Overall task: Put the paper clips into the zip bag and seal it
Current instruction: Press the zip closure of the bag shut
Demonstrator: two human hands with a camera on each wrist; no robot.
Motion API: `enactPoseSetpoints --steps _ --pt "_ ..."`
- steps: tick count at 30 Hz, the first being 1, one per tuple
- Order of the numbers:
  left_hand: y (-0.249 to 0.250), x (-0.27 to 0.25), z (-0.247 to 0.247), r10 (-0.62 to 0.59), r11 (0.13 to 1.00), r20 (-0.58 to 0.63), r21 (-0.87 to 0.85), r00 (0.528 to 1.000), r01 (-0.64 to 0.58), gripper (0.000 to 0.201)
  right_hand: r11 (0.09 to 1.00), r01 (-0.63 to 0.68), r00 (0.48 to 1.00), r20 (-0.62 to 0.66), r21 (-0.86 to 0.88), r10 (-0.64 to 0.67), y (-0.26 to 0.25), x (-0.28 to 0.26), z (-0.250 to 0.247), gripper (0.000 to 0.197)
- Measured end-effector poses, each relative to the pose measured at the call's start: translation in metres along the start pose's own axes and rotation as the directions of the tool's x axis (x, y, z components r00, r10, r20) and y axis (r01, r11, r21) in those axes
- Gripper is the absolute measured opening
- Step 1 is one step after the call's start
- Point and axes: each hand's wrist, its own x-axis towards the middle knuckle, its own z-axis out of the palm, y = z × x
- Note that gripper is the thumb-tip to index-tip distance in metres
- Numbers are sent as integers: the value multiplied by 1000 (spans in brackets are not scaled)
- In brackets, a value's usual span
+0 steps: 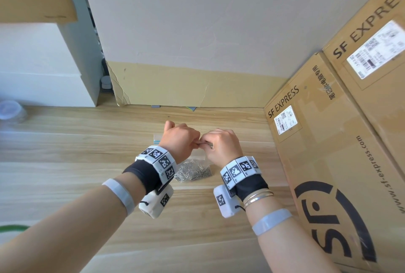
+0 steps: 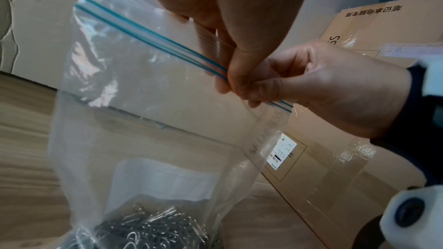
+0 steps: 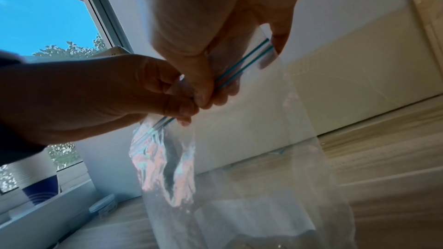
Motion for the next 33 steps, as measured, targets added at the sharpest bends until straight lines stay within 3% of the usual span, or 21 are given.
enactPoseSetpoints --steps 5,14,23,33 --pt "-10 0 -9 -57 998 35 -13 998 58 26 1000 -2 1000 21 -11 3 6 2 -4 8" --pt "-29 -7 -16 -34 999 19 8 999 34 20 999 3 999 34 -46 -1 4 5 -6 24" --pt "-28 -8 -13 -43 998 30 52 999 42 25 995 50 994 101 -89 -41 -13 13 2 16" --pt "-24 -12 -11 33 999 -21 39 999 -33 23 994 64 998 16 -92 -63 -12 10 9 13"
